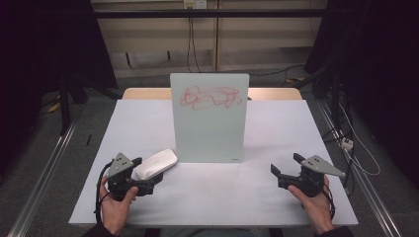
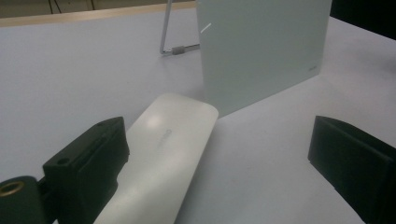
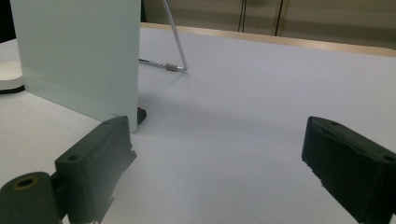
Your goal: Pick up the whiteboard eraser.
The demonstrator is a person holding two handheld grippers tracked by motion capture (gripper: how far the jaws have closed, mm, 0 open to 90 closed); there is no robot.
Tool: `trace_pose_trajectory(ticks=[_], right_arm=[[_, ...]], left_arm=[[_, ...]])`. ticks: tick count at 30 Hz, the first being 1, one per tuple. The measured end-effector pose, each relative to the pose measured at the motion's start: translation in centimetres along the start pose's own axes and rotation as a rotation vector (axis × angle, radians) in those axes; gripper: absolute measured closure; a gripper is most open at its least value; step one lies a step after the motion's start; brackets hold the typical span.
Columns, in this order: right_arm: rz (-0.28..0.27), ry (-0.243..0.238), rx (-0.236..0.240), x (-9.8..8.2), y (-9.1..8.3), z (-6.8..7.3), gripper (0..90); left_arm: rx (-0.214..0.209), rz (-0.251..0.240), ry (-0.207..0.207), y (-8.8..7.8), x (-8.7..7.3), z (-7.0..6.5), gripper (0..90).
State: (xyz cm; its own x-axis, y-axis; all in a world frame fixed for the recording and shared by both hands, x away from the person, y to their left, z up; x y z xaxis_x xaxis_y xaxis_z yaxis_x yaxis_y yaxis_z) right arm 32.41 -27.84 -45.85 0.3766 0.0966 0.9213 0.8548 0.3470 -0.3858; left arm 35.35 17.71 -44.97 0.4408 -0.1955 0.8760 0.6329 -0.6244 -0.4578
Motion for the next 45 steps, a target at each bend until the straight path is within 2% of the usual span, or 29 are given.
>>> trace_pose_trajectory(ticks=[3,6,9,10,13,16,17,18,19,21,28,35,37,38,42,45], right_arm=[[0.001,-0.004,0.006,0.0,0.1,0.0,8.0],[0.008,0.001,0.008,0.0,0.2,0.0,7.9],[0.007,0.005,0.009,0.0,0.2,0.0,7.5],[0.007,0.008,0.012,0.0,0.2,0.0,7.5],[0.006,0.008,0.013,0.0,0.2,0.0,7.5],[0.009,0.007,0.014,0.0,0.2,0.0,7.6],[0.010,0.007,0.015,0.0,0.3,0.0,7.6],[0.010,0.007,0.015,0.0,0.3,0.0,7.6],[0.009,0.006,0.018,0.0,0.3,0.1,7.6],[0.015,0.005,0.016,0.0,0.4,0.1,7.4],[0.018,0.009,0.023,0.0,0.4,0.1,7.3],[0.021,0.009,0.031,0.0,0.4,0.2,7.2],[0.023,0.012,0.030,0.0,0.4,0.3,7.2],[0.024,0.013,0.030,0.0,0.4,0.3,7.1],[0.030,0.004,0.030,0.0,0.5,0.4,7.1],[0.030,0.005,0.032,0.0,0.5,0.3,7.1]], left_arm=[[0.007,0.004,0.008,0.1,-0.1,0.1,4.8],[-0.004,0.014,0.008,0.2,-0.2,0.0,5.8],[0.010,0.020,0.014,0.3,-0.1,0.1,5.9],[0.000,0.020,0.012,0.3,-0.1,0.1,6.1],[0.004,0.019,0.013,0.3,0.0,0.2,6.7],[-0.003,0.031,-0.004,0.2,0.0,0.5,6.7],[-0.016,0.032,-0.008,0.1,0.1,0.5,6.7],[-0.050,0.022,0.007,0.0,0.4,0.7,6.7],[-0.031,0.014,0.010,0.0,0.5,0.8,6.7],[-0.024,0.011,0.013,-0.1,0.6,0.9,6.7],[-0.031,0.037,0.014,0.1,1.2,1.6,6.7],[-0.042,0.083,0.013,0.3,1.6,1.8,6.7],[-0.043,0.115,0.028,0.4,1.6,2.0,6.6],[-0.021,0.121,0.032,0.5,1.6,2.2,6.7],[-0.009,0.135,0.043,0.7,1.7,2.5,8.2],[0.011,0.131,0.072,0.7,2.1,2.9,7.6]])
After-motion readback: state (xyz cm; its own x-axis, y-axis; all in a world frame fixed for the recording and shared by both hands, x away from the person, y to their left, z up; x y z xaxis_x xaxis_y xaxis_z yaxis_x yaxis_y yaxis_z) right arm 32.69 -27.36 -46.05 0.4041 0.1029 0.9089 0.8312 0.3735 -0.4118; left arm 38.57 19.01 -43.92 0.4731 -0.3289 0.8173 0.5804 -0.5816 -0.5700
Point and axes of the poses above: each handheld gripper's, and its own axes: y roughly forward along the jaws, x roughly out of its top, z roughly to its left, the point moved 5 cm from there along y, roughly forward along the jaws, and after that the axes turned 1 degree about -y, right-handed, at the moved point
